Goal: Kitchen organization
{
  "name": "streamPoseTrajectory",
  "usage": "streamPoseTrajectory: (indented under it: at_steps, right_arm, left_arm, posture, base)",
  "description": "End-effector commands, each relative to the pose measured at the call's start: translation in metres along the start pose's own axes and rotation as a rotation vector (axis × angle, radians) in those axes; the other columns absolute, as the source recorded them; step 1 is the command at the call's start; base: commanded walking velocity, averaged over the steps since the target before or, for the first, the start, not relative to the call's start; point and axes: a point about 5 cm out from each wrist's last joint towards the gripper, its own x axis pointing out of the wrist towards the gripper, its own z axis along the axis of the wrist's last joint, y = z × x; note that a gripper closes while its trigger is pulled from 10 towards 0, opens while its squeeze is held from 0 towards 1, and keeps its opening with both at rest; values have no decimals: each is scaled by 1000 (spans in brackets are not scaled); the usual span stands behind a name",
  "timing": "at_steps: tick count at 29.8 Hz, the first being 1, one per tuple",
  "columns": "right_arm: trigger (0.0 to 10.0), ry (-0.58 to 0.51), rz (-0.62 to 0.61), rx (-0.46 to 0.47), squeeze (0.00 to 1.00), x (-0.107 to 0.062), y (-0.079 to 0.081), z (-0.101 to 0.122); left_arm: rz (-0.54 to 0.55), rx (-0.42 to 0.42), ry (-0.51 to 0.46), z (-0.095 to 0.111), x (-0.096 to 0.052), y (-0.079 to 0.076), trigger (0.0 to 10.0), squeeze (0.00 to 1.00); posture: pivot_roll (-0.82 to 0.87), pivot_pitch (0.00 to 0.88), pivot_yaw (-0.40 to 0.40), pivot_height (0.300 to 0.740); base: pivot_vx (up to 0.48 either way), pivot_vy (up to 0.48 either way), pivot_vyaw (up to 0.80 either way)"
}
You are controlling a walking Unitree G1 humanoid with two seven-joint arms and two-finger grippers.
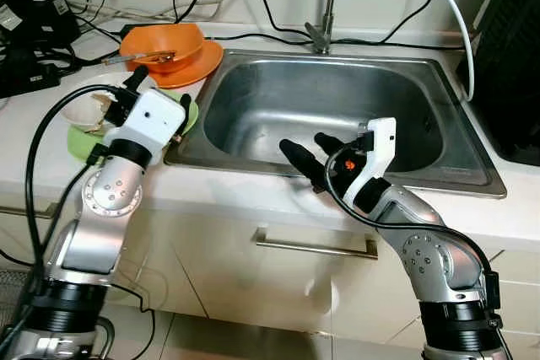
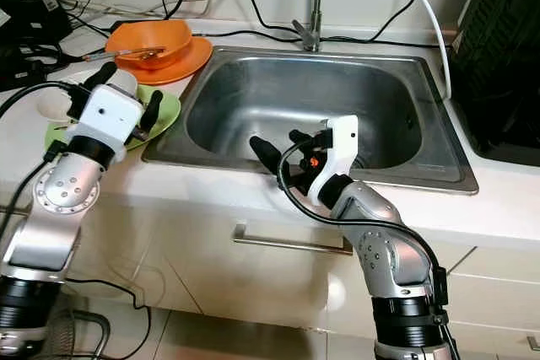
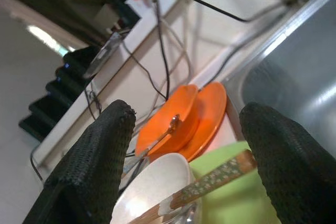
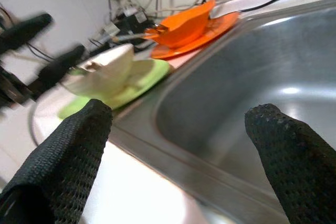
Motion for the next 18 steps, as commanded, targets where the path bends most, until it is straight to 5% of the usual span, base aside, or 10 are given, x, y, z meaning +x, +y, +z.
streamPoseTrajectory:
  at_steps: [1, 18]
  right_arm:
    - [10000, -4, -7, 17, 0, -1, 0, 0]
    - [10000, 64, 160, -88, 0, -10, 15, 2]
  left_arm:
    - [-71, 67, 12, -3, 0, -11, 10000, 0]
    - [-79, 36, 50, -35, 4, -7, 10000, 0]
  posture:
    - [-65, 0, 64, 740]
    - [-82, 0, 67, 740]
  base:
    - [0, 0, 0]
    - [0, 0, 0]
